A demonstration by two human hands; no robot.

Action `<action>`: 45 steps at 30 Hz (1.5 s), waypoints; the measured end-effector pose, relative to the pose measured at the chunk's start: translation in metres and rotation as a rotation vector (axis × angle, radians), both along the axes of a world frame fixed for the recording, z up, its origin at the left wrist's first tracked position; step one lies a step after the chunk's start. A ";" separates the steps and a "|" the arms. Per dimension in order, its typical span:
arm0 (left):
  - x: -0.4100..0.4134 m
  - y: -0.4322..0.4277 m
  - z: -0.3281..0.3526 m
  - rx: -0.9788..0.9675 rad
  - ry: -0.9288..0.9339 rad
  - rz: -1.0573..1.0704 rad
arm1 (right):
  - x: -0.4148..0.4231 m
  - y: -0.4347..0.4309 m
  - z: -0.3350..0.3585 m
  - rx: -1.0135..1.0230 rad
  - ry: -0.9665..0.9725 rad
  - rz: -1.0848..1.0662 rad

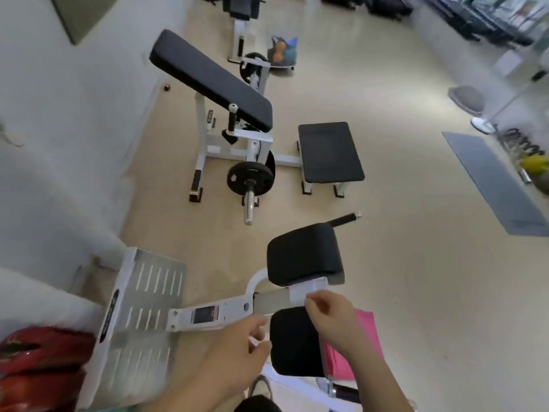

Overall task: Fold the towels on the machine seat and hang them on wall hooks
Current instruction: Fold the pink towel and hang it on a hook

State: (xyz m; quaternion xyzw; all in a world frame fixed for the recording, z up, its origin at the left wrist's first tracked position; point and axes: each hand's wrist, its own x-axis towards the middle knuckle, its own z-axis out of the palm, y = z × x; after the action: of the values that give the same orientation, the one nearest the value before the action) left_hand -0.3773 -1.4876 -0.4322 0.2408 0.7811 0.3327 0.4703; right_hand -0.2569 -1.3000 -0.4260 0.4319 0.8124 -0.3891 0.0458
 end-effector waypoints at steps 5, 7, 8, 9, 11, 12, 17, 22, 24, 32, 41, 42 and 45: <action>0.062 0.044 -0.037 -0.077 -0.043 -0.160 | 0.106 0.030 -0.043 0.093 -0.121 -0.176; 0.085 0.066 -0.049 -0.106 -0.048 -0.186 | 0.139 0.043 -0.064 0.108 -0.179 -0.210; 0.096 0.077 -0.053 -0.116 -0.059 -0.206 | 0.152 0.048 -0.074 0.097 -0.196 -0.224; 0.106 0.085 -0.058 -0.118 -0.069 -0.232 | 0.162 0.054 -0.081 0.067 -0.226 -0.238; 0.125 0.100 -0.064 -0.117 -0.085 -0.296 | 0.179 0.062 -0.096 -0.012 -0.264 -0.242; 0.134 0.106 -0.066 -0.109 -0.094 -0.321 | 0.186 0.065 -0.103 -0.053 -0.270 -0.240; 0.162 0.127 -0.070 -0.140 -0.135 -0.355 | 0.202 0.067 -0.121 -0.131 -0.164 -0.348; 0.168 0.130 -0.074 -0.200 -0.105 -0.342 | 0.203 0.072 -0.132 -0.221 -0.215 -0.412; 0.167 0.129 -0.072 -0.224 -0.110 -0.326 | 0.203 0.075 -0.131 -0.185 -0.199 -0.410; 0.165 0.128 -0.077 -0.208 -0.142 -0.291 | 0.190 0.066 -0.110 -0.139 -0.097 -0.435; 0.152 0.124 -0.072 -0.102 -0.136 -0.105 | 0.157 0.063 -0.055 -0.201 0.340 -0.637; 0.145 0.125 -0.063 -0.067 -0.097 -0.044 | 0.149 0.064 -0.045 -0.183 0.372 -0.587; 0.118 0.128 -0.029 0.074 0.189 0.074 | 0.121 0.072 -0.011 -0.133 0.460 -0.339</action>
State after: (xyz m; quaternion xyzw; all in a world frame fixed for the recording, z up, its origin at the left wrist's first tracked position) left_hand -0.2595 -1.3591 -0.4617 0.2595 0.8175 0.3543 0.3726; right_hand -0.1357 -1.2282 -0.4368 0.4578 0.6906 -0.5312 -0.1770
